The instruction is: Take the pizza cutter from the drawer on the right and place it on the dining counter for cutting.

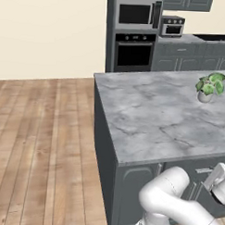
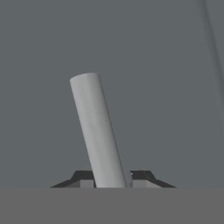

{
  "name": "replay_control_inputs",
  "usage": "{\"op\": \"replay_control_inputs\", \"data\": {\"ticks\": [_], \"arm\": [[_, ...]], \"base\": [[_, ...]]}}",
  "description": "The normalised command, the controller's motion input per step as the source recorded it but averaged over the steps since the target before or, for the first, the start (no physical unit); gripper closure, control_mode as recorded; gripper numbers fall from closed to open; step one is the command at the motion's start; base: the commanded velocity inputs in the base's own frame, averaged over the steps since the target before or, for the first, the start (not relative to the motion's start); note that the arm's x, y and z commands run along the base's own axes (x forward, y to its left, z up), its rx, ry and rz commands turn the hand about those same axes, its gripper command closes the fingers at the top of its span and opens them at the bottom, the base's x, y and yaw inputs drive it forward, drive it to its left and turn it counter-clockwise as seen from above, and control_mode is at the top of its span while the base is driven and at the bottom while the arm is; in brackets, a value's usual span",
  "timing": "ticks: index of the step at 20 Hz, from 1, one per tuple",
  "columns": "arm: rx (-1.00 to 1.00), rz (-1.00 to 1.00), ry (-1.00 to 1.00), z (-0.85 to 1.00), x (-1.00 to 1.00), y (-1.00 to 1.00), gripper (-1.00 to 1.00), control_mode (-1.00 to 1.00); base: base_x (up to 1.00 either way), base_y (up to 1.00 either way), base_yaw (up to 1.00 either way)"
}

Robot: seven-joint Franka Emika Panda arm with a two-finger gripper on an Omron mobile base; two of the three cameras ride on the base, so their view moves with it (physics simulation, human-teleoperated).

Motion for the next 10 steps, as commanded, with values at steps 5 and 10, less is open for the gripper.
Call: {"op": "replay_control_inputs", "data": {"ticks": [5, 10], "arm": [[0.00, 0.00, -0.02, -0.04, -0.73, -0.35, 1.00, -1.00], [0.00, 0.00, -0.03, -0.04, -0.80, -0.38, 1.00, -1.00]], "base": [[0.00, 0.00, 0.00], [0.00, 0.00, 0.00]]}}
